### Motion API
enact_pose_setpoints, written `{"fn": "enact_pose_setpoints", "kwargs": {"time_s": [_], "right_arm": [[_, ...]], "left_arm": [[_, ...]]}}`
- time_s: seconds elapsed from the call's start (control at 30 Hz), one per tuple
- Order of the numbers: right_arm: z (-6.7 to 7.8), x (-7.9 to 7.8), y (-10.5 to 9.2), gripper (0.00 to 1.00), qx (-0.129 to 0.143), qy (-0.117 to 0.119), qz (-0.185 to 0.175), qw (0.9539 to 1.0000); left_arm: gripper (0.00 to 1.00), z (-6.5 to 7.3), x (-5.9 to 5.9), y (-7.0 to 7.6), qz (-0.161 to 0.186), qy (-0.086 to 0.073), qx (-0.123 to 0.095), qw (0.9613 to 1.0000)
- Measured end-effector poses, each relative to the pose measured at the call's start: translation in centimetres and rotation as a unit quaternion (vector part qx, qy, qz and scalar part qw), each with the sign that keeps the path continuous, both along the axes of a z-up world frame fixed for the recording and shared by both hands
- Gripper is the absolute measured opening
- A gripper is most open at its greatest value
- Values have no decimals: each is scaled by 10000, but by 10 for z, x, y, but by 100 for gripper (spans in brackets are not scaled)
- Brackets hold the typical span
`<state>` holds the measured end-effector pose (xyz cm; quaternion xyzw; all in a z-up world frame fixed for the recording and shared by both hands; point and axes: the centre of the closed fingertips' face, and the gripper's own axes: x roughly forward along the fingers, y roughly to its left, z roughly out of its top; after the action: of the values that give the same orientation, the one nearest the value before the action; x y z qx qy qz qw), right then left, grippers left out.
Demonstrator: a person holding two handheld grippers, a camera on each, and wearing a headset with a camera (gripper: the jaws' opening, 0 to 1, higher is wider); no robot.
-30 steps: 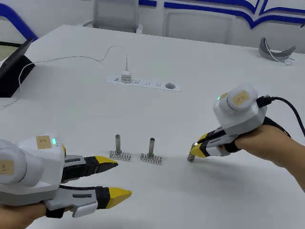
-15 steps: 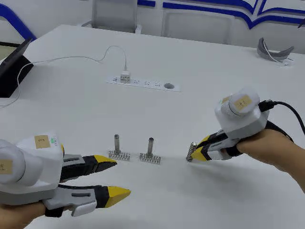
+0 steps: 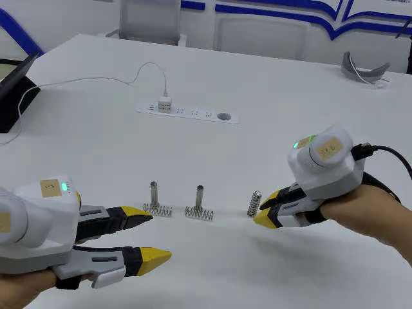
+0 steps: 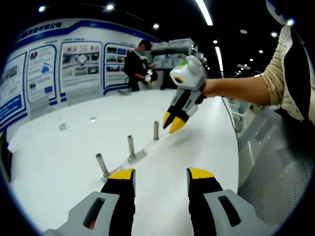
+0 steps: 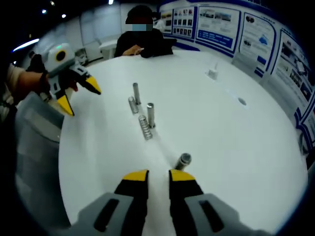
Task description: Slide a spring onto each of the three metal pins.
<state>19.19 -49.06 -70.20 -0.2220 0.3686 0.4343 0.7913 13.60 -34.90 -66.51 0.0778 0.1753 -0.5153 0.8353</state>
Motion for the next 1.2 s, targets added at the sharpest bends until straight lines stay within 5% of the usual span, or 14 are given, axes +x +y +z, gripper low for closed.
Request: {"fn": "enact_pose_setpoints", "kwargs": {"time_s": [0.37, 1.2], "right_arm": [[1, -7, 36, 17, 65, -36, 447, 9990], [-17, 21, 75, 17, 23, -9, 908, 9959]], "left_arm": [[42, 1, 1, 0, 0, -13, 0, 10000], [42, 0, 2, -2, -19, 2, 27, 10000]]}}
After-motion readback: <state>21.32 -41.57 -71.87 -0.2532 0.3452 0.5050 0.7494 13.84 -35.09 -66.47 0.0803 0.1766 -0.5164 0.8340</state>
